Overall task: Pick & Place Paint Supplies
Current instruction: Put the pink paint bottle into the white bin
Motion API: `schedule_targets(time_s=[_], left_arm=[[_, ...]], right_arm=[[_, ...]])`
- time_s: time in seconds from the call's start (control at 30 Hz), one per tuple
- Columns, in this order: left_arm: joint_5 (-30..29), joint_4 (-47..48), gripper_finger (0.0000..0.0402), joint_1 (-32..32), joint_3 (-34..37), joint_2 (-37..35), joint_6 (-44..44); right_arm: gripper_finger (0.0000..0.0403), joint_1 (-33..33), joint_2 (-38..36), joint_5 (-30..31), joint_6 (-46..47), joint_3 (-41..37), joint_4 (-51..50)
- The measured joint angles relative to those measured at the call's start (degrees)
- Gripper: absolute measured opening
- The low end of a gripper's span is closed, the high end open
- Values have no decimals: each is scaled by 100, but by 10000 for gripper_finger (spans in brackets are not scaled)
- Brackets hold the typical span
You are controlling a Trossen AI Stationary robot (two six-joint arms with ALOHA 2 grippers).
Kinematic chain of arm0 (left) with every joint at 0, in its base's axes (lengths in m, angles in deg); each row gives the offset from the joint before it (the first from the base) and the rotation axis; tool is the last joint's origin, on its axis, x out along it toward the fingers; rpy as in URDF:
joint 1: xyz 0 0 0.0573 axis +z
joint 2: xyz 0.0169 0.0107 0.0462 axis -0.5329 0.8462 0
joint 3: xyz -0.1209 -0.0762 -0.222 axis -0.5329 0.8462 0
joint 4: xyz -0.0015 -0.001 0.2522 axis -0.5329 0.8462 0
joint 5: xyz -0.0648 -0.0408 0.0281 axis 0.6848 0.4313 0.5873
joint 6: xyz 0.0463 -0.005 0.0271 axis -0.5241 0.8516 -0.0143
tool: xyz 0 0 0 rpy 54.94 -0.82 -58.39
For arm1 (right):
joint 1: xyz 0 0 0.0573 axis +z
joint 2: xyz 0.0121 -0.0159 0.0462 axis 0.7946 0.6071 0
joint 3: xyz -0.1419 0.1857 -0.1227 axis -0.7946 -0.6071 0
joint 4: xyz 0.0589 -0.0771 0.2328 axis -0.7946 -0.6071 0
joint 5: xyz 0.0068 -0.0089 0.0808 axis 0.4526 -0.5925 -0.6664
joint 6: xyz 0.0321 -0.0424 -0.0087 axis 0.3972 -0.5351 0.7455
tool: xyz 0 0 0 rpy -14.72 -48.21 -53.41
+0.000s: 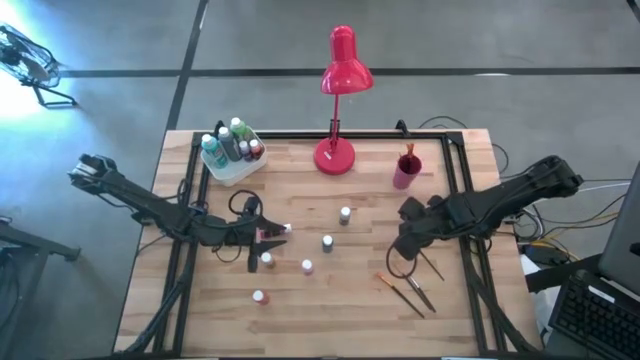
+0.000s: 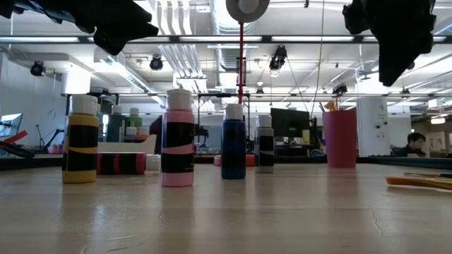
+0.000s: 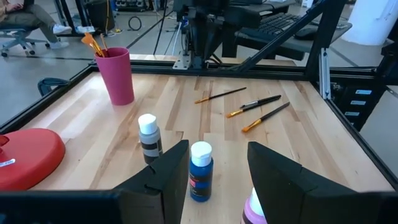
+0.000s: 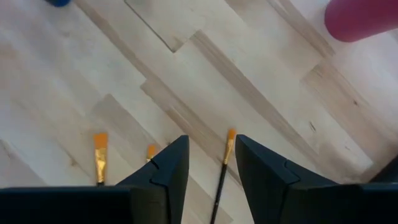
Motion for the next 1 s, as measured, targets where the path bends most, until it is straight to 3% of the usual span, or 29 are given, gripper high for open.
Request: schedule_targets(time_s=[0.5,1.0], left_arm=[[0,-49,170,9,-7,0,-26],[-1,-46,170,11,-2,0,-31]], right_arm=[[160,-593,27,-129,-353,-648,535],[126,-968,11,-520,-230,-1304,930]])
